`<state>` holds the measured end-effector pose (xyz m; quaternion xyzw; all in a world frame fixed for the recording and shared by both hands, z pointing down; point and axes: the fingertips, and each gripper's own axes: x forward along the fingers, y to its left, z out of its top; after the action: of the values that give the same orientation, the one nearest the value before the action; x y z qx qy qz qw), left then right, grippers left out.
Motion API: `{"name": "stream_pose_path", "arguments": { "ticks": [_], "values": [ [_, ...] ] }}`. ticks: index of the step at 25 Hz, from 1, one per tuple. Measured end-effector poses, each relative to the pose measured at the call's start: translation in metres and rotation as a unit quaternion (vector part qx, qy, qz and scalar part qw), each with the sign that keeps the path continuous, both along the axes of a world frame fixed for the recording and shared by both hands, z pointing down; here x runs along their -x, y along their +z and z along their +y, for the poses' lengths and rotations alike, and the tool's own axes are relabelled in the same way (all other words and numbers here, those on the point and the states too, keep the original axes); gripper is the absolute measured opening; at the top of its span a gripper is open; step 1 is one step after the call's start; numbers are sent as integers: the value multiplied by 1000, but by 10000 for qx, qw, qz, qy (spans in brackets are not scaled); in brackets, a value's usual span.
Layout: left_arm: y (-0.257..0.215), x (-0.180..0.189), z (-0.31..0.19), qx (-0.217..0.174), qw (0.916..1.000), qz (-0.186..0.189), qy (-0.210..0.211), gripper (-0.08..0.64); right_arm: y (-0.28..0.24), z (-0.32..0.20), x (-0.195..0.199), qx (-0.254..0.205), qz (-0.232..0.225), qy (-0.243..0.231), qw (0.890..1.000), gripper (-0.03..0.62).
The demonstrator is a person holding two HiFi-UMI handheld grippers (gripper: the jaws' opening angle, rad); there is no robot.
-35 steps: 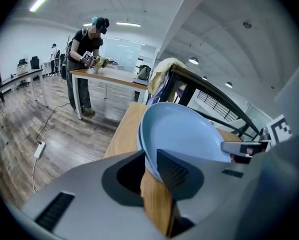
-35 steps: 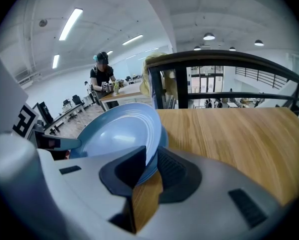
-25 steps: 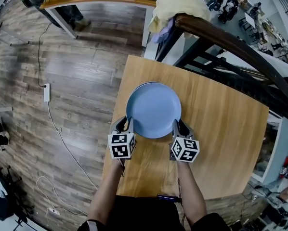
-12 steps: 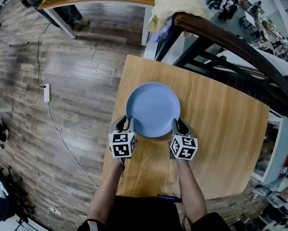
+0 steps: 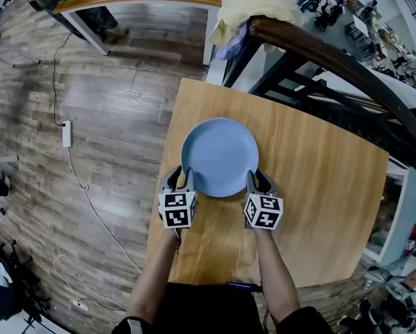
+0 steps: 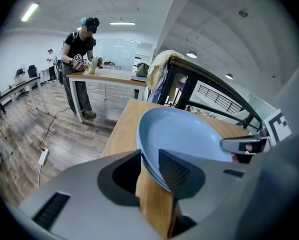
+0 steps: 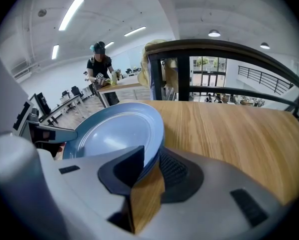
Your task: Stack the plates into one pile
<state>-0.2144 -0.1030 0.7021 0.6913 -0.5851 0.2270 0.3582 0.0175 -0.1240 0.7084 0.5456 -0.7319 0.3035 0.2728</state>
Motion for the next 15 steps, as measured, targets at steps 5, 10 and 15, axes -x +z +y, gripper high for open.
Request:
{"name": "stream_pose_path", "arguments": {
  "ticks": [5, 10, 15],
  "values": [
    [0, 3, -1, -8, 10000, -19, -77, 129, -7, -3, 1, -148, 57, -12, 9999, 114],
    [-6, 2, -4, -60, 10000, -7, -76, 130, -16, -7, 3, -259, 26, -12, 9997, 120],
    [-16, 5, 0, -133, 9998, 71, -106, 130, -29, -6, 8, -414, 14, -47, 9991, 118]
  ]
}}
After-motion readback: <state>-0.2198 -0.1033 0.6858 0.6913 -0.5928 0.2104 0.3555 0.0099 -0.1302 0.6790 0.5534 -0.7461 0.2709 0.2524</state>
